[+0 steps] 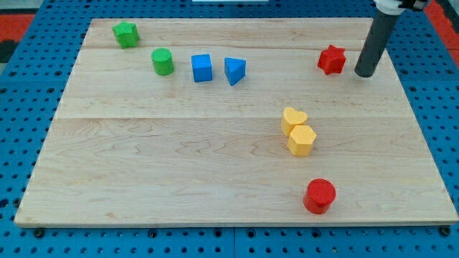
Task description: Move the red star top right of the blue triangle
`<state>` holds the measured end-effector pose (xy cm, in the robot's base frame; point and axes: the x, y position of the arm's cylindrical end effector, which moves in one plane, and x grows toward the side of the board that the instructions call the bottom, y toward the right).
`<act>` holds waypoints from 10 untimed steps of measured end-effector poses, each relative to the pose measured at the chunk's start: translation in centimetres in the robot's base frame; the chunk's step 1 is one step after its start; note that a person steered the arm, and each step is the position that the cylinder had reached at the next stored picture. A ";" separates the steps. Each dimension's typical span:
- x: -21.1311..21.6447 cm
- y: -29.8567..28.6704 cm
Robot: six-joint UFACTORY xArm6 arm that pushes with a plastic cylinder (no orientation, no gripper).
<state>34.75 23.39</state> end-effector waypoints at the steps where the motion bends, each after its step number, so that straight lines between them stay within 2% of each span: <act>1: -0.1 -1.1; 2: -0.1 -3.6; 4: -2.8 -6.6; 5: -0.6 -4.9; 6: -3.9 -3.4; 8: -6.9 -13.1; 9: -7.4 -10.5; 10: -9.6 -7.6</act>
<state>25.14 15.76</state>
